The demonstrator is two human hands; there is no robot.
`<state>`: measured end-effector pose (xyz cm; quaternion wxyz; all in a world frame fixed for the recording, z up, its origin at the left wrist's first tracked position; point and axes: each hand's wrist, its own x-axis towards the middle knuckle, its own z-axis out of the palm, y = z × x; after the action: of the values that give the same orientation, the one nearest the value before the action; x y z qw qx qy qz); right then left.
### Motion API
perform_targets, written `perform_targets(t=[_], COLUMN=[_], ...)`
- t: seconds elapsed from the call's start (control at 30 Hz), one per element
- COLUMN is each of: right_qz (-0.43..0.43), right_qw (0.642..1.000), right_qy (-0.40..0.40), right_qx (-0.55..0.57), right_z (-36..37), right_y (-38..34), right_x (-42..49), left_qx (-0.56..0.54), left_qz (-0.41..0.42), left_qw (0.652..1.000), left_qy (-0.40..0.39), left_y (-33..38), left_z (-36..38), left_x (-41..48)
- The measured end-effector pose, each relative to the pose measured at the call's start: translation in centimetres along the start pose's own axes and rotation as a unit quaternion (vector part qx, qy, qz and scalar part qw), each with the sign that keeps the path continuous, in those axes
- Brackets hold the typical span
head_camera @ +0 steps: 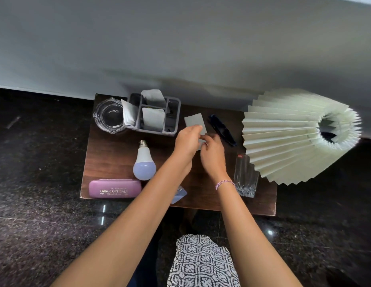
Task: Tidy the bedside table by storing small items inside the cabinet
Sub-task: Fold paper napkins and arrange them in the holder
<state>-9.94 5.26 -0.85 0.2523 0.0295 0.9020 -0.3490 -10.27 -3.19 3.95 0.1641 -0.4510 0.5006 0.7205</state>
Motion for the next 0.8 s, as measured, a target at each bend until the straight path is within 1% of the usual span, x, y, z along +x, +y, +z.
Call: perform_targets(t=[0.1,0.2,0.33,0.4,0.57,0.7,0.8], right_qz=[-0.001,0.011,0.065,0.085,0.045,0.087,0.081], right_qw=[1.0,0.999,0.99,0.986,0.997,0.988,0.988], right_qy=[-0.013,-0.017,-0.046,-0.045,-0.026,-0.006,0.002], right_qx=[0.005,0.048,0.116,0.136,0.064,0.125,0.131], right_z=[0.5,0.7,1.0,0.9,1.1,1.3,1.3], right_y=[0.3,0.2,-0.1,-0.5,-0.7,-0.8,-0.6], right_x=[0.8,1.7,2.6,2.6,2.4,2.5,2.4], left_qx=[0.012,0.01,0.001,-0.002,-0.024,0.018,0.028], left_qz=[-0.006,-0.022,-0.041,-0.046,-0.063,-0.037,-0.018], left_qw=[1.0,0.999,0.999,0.999,0.997,0.999,0.999], left_qy=[0.01,0.022,0.026,0.026,0.031,0.032,0.019], left_y=[-0.1,0.1,0.3,0.5,1.0,0.9,1.0], left_z=[0.1,0.0,0.0,-0.1,-0.4,-0.8,-1.2], left_x=[1.3,2.2,2.7,2.8,2.9,3.0,2.5])
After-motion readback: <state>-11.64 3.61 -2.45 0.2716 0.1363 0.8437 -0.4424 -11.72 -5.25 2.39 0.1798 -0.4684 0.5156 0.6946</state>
